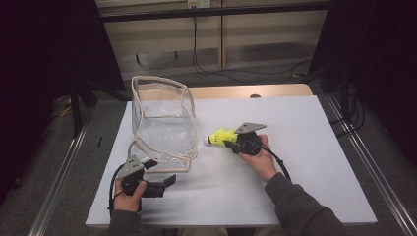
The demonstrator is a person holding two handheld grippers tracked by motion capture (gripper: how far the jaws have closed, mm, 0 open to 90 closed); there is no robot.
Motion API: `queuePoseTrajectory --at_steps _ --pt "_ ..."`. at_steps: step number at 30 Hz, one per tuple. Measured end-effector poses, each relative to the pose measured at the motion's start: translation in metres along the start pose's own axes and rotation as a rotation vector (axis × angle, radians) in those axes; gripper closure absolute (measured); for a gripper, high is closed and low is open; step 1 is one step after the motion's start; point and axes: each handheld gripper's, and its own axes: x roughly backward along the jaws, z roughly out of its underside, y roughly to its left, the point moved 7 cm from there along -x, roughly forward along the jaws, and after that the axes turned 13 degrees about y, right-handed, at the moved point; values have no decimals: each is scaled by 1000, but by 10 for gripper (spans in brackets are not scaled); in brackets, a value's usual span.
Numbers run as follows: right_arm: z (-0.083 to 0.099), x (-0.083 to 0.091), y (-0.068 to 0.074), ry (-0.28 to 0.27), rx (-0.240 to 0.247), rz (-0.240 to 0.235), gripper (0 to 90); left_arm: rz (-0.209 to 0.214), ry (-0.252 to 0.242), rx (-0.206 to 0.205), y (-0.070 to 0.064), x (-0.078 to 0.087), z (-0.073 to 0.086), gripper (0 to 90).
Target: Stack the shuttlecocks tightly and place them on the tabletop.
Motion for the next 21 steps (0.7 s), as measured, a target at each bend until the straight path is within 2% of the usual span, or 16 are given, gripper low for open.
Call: queuePoseTrajectory --at_steps 8,21 --pt "-3 9 0 -10 -11 -15 811 -3 -1 1 1 2 1 34" --pt "-13 40 3 -20 -7 -48 810 -6 0 -1 2 2 2 34"
